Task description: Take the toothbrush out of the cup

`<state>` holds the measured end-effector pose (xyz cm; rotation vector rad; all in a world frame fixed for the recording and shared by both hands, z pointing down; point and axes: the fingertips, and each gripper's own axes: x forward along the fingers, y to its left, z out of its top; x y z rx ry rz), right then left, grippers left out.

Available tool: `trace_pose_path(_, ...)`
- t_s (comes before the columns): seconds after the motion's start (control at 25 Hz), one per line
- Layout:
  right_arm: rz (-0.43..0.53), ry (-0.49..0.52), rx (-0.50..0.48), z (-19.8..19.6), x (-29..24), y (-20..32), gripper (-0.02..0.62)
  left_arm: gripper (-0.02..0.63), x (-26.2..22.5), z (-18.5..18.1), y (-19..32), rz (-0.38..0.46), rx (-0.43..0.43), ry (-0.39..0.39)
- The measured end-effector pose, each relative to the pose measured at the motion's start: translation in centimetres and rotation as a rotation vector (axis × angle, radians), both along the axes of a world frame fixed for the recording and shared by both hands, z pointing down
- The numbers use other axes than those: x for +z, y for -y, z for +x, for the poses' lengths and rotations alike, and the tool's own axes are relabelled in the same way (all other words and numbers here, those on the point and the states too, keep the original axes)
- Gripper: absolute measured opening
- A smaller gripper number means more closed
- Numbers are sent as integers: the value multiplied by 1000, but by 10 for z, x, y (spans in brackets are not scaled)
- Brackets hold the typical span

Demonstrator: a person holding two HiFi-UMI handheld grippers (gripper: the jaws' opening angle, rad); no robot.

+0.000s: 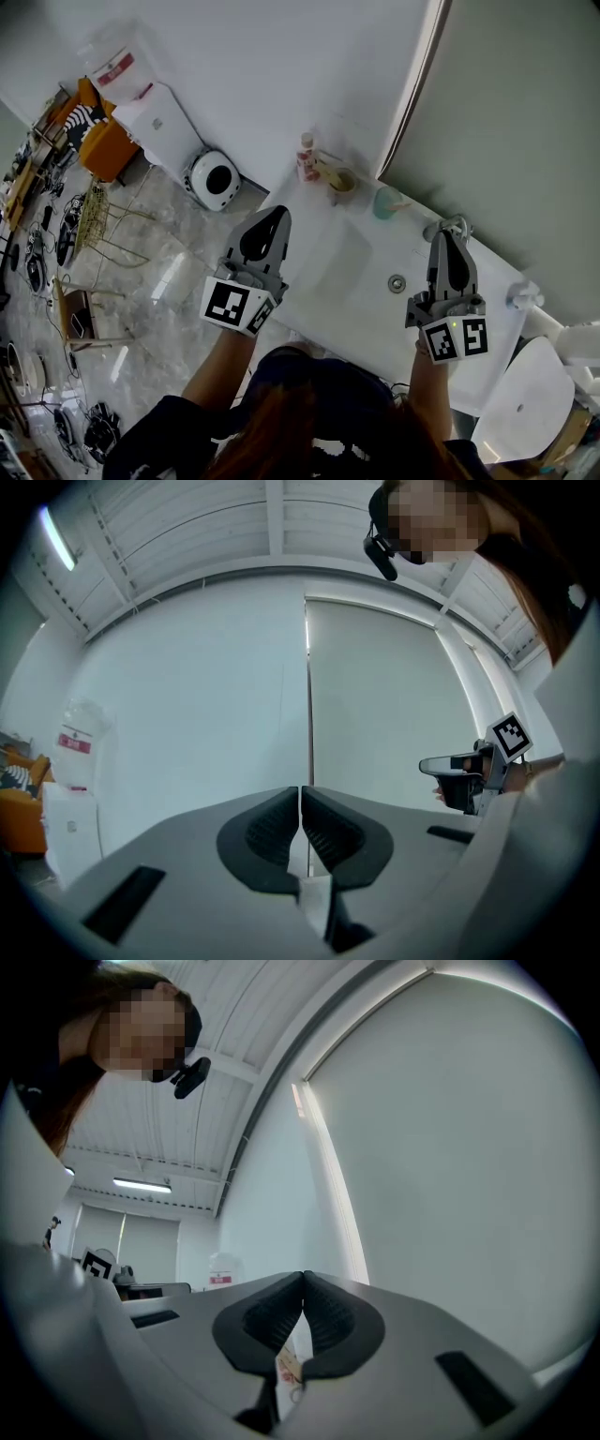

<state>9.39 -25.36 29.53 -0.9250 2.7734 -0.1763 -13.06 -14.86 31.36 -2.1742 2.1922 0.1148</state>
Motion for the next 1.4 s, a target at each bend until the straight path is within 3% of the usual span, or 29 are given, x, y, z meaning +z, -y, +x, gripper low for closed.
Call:
trace_pose_path(0.52,-73,-70,63,-50,46,38,15,28,43,-46,65,-50,91,-46)
trace_pose_path(0.76,-109,-103,56,-64,67,48,15,30,83,-55,107,-121,136,-81)
trace_pose_path(0.88,-125,-115,51,-69,74,54,15,99,105,-63,130,-160,149,-109)
trace_pose_path(1.2,-170,-137,40,-79,98,66,15,200,183,-84,187,-315,128,-145)
trace_pose_path(1.4,-190,-144,41,-79,104,66,15,237,208,-88,213,-369,84,-218)
